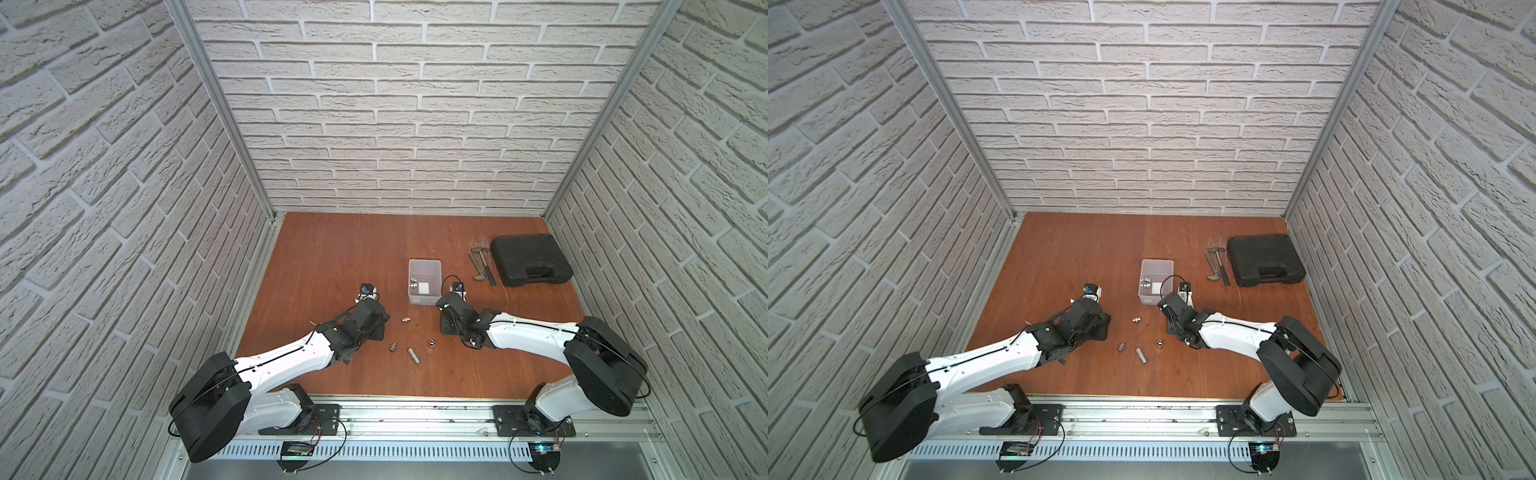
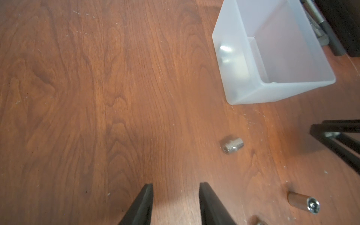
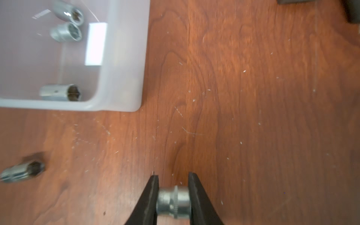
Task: Put the socket on the desktop into the storage box
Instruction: Pick up the socket head at the center of the board, then place the socket head in the storage box.
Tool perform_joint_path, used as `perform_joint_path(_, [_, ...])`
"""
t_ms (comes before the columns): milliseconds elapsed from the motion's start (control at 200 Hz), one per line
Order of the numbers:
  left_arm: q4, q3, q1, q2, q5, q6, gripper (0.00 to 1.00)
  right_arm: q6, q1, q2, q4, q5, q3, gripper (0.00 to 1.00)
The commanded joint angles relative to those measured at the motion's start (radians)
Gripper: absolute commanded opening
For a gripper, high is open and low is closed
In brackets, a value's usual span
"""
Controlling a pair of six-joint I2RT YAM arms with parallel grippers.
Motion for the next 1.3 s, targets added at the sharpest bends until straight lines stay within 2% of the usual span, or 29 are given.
perform_joint_path(0, [0.047,-0.005,-0.005,0.016,0.003,-0.007,0.45,-0.029,-0.003,-0.097,-0.019,-0.011,-0.018,0.02])
perform_joint_path(250, [0.063,-0.005,-0.005,0.043,0.006,-0.014,0.44,-0.061,-0.003,-0.265,-0.043,-0.074,-0.022,0.02])
perform_joint_path(445, [0.066,-0.005,-0.005,0.053,0.006,-0.014,0.44,-0.068,-0.006,-0.333,-0.062,-0.11,-0.003,0.02])
perform_joint_path(1295, [0.084,-0.019,-0.006,0.078,-0.005,-0.022,0.43,-0.073,-0.047,-0.355,-0.062,-0.176,0.028,0.02])
